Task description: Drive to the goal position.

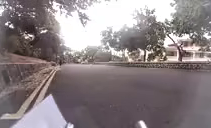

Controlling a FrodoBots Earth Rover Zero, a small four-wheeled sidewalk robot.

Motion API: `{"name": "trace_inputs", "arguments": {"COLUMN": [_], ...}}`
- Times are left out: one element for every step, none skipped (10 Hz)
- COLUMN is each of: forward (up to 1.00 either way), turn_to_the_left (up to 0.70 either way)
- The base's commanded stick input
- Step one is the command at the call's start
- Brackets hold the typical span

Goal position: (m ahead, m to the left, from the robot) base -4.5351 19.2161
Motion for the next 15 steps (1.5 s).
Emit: {"name": "trace_inputs", "arguments": {"forward": [0.2,0.2,0.2,0.2,0.2,0.2,0.2,0.2,0.2,0.2,0.2,0.2,0.2,0.2,0.2], "turn_to_the_left": [0.0,0.0,0.0,0.8,0.8,0.8,0.8,0.8,0.79,0.51,0.22,0.0,0.0,0.0,0.0]}}
